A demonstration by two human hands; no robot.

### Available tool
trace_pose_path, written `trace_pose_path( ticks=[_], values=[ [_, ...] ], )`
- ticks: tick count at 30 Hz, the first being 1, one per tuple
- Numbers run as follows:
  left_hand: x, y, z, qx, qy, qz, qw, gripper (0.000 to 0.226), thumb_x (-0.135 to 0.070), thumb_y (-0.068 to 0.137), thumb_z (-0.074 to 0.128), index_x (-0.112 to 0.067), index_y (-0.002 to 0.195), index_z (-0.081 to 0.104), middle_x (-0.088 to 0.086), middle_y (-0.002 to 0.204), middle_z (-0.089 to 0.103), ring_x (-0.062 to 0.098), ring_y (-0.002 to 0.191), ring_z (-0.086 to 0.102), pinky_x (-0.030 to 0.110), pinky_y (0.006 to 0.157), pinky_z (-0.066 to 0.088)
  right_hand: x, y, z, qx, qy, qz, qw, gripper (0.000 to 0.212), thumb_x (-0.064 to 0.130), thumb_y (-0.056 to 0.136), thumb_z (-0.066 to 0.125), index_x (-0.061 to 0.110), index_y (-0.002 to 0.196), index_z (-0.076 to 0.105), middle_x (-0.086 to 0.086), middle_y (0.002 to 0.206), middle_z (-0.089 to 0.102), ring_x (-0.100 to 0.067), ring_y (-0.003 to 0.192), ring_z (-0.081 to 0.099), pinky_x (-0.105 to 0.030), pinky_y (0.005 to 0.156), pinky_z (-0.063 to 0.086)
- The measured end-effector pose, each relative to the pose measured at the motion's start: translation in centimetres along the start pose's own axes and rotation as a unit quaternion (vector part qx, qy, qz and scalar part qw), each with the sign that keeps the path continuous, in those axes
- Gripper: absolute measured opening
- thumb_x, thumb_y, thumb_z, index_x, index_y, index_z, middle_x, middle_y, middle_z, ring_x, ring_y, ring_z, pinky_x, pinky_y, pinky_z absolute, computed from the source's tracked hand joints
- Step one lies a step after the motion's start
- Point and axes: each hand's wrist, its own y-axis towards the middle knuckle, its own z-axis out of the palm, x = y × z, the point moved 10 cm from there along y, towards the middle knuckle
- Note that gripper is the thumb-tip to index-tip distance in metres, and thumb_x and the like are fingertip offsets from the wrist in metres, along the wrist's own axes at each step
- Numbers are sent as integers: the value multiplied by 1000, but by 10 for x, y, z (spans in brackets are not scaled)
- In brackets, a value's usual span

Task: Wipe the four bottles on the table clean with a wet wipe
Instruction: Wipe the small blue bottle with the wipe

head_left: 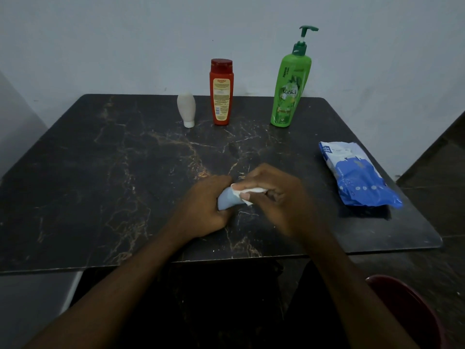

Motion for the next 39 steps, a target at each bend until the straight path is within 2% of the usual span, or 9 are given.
trace_pose_path(
  ticks=[7,11,14,20,22,26,30,34,39],
  values=[
    [-2,-1,-1,-3,11,-1,1000,5,-12,83,65,-14,84,60,-3,75,58,15,70,55,35,64,42,0,15,0,20,-54,-40,998,34,12,87,70,44,96,66,22,89,59,3,85,60,-10,74,44],
    [-7,-3,-2,-6,50,1,999,11,-16,79,63,-18,81,53,-8,74,51,12,69,48,33,60,41,-24,4,-5,-9,-53,49,997,9,22,89,71,31,89,72,14,78,67,1,72,64,-8,68,44],
    [-7,-3,-3,-16,77,0,997,12,-17,74,61,-18,81,51,-9,76,50,13,70,47,35,58,43,-44,-12,1,-45,52,163,984,13,19,91,68,26,81,72,6,62,69,-4,54,65,-14,58,50],
    [-4,-3,-3,-25,129,-13,991,21,-20,72,69,-20,86,53,-8,82,53,14,75,50,38,59,48,-53,-37,19,-35,197,295,934,14,12,92,67,9,80,73,-18,70,71,-22,56,61,-24,50,51],
    [-3,-3,-3,-26,135,-19,990,23,-17,73,72,-19,87,54,-7,83,53,15,76,50,40,60,49,-41,-38,16,-3,209,283,936,10,13,90,69,6,85,74,-22,73,71,-23,56,59,-23,49,50],
    [-4,-4,-2,-24,115,-11,993,17,-17,73,65,-17,84,53,-6,79,53,16,73,50,42,59,49,-32,-22,-17,-118,193,203,953,3,8,86,72,8,89,73,-10,70,73,-16,56,66,-22,51,54],
    [-2,-5,-4,-31,90,-16,995,17,-17,73,62,-22,81,48,-9,76,49,15,70,48,35,58,44,-38,-20,-3,-123,126,190,966,3,17,86,73,19,85,74,4,73,71,-5,64,66,-20,60,54],
    [0,-4,-7,-37,71,-25,996,18,-15,73,63,-21,81,48,-10,76,47,14,70,47,33,58,41,-20,-32,0,-162,39,76,983,6,13,83,76,19,85,74,8,81,69,-12,77,67,-25,70,52],
    [4,-4,-2,-23,90,-43,995,21,-10,74,68,-19,82,51,-9,78,50,14,73,50,41,59,47,-49,-28,-22,-146,18,117,982,4,16,83,75,14,86,74,6,81,71,-9,72,66,-27,66,54]
  ],
)
